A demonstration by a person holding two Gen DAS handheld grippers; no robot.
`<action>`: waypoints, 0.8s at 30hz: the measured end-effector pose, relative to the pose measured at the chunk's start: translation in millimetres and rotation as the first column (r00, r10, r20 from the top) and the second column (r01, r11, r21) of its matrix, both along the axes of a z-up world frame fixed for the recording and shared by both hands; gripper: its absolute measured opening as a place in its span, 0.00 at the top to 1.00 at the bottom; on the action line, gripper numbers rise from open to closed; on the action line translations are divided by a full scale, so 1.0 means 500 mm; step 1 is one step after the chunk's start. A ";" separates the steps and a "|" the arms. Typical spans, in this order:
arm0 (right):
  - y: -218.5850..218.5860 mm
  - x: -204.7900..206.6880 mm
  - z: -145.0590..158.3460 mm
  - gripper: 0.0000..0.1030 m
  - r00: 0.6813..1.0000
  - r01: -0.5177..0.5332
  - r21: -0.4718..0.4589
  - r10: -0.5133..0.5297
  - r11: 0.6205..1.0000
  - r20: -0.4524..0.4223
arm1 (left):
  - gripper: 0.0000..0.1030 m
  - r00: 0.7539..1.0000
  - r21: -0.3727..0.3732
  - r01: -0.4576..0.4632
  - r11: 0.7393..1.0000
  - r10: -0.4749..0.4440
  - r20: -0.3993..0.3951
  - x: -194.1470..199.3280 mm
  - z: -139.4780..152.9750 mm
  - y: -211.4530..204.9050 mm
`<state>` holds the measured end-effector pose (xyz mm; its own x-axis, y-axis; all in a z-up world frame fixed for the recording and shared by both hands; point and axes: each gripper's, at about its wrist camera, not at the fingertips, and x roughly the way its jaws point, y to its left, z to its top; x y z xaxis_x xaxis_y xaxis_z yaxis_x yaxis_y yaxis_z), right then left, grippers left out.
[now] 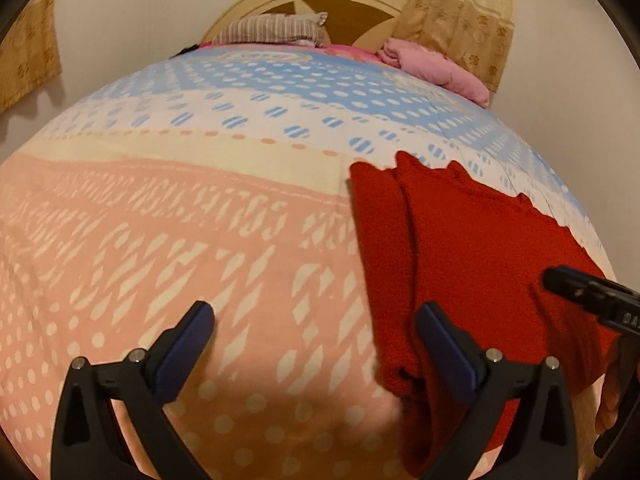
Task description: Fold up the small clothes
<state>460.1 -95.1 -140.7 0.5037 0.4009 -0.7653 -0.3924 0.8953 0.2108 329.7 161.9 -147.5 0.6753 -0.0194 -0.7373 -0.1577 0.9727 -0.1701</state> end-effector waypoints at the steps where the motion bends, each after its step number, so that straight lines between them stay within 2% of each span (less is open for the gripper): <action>1: -0.009 -0.001 0.004 0.34 0.999 0.025 -0.027 -0.024 0.999 0.031 | 0.00 1.000 -0.015 -0.002 1.000 0.001 -0.011 0.004 -0.005 0.003; 3: -0.017 0.022 -0.028 0.34 0.999 0.047 -0.088 -0.048 0.995 -0.015 | 0.00 1.000 -0.023 -0.007 1.000 0.007 -0.026 0.008 -0.009 0.005; 4: -0.025 0.030 -0.040 0.34 0.999 0.038 -0.081 -0.039 0.996 -0.019 | 0.00 1.000 -0.016 -0.009 1.000 0.008 -0.023 0.007 -0.007 0.003; 5: -0.029 0.029 -0.036 0.34 0.999 0.034 -0.074 -0.033 0.997 0.009 | 0.00 1.000 -0.006 -0.006 1.000 0.006 -0.017 0.004 -0.004 0.000; 7: -0.028 0.025 -0.030 0.34 1.000 0.021 -0.077 -0.021 0.997 0.008 | 0.00 1.000 0.020 -0.011 1.000 0.011 0.004 -0.002 0.009 -0.002; 9: -0.026 0.009 -0.017 0.34 0.999 0.037 -0.074 -0.035 0.997 0.020 | 0.00 0.999 0.012 0.005 1.000 -0.005 0.037 -0.006 0.027 0.001; 12: -0.020 -0.042 0.002 0.34 0.999 0.001 -0.056 0.002 0.998 0.053 | 0.00 0.997 0.016 0.025 1.000 -0.026 0.070 -0.002 0.050 0.005; 14: -0.002 -0.094 0.012 0.34 0.994 -0.042 -0.078 0.050 0.996 0.096 | 0.00 0.996 0.031 0.035 0.999 -0.038 0.086 0.009 0.058 0.005; 19: 0.045 -0.182 0.011 0.34 0.974 -0.138 -0.116 0.156 0.984 0.162 | 0.00 0.994 0.072 0.068 0.995 -0.074 0.076 0.060 0.063 -0.012; 24: 0.106 -0.246 0.006 0.34 0.942 -0.212 -0.208 0.256 0.955 0.217 | 0.00 0.994 0.101 0.069 0.992 -0.077 0.078 0.082 0.069 -0.027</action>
